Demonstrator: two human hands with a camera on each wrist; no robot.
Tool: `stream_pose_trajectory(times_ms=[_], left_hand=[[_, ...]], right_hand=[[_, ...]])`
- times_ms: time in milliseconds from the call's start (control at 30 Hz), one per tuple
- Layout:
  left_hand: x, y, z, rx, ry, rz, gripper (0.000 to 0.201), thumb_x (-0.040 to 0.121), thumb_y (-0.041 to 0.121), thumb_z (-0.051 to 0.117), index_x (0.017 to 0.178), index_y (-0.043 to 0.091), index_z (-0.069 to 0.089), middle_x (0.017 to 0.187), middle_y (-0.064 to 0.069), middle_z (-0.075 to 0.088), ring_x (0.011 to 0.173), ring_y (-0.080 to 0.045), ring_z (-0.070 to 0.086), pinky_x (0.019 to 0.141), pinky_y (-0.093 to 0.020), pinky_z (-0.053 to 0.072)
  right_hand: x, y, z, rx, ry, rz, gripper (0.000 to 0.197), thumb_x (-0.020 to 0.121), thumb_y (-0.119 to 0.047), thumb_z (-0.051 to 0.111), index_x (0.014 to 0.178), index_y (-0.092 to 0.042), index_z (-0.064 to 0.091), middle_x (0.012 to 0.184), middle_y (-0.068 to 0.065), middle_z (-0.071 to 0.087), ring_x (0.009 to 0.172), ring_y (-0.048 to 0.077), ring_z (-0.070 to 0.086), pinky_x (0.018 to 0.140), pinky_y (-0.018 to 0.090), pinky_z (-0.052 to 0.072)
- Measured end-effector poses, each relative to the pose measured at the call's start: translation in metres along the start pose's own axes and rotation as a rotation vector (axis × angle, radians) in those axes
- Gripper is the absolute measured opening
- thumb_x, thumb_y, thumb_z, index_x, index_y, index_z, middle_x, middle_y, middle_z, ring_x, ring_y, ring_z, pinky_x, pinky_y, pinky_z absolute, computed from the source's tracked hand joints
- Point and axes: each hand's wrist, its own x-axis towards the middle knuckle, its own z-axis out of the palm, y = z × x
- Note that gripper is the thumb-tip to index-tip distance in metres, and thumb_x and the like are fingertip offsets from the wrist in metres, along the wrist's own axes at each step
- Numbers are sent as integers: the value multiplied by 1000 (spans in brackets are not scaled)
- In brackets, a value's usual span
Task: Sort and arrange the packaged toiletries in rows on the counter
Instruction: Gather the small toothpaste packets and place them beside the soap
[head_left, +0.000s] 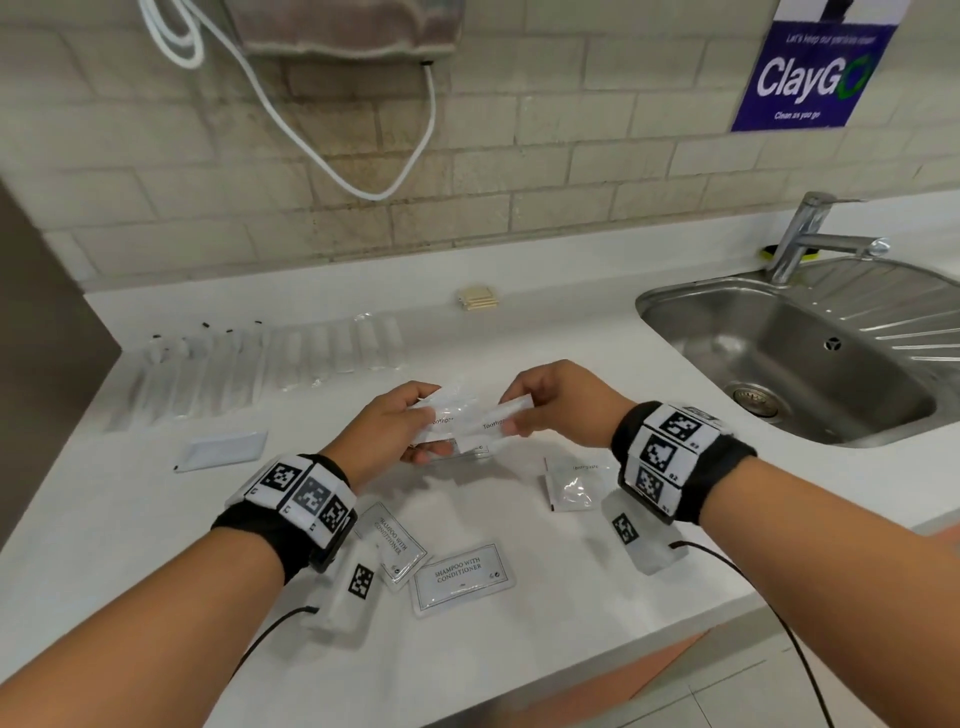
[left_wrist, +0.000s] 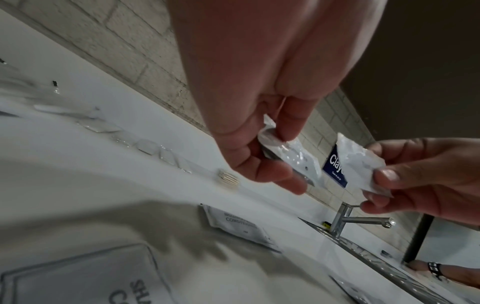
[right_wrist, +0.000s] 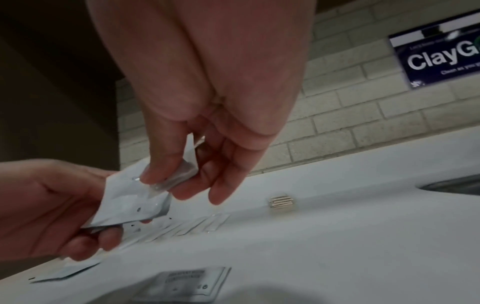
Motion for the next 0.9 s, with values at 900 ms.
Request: stream_pose_trajectory(times_ms=[900], left_hand=[[-38, -9, -12, -39, -36, 112, 22, 98, 14, 51, 119, 20, 55, 114, 3, 63, 95, -15, 64, 78, -40, 57]], right_hand=[[18, -23, 44, -125, -1, -64, 41, 69, -7, 81, 104, -16, 60, 78, 5, 68, 58, 9, 52, 59, 21, 41]])
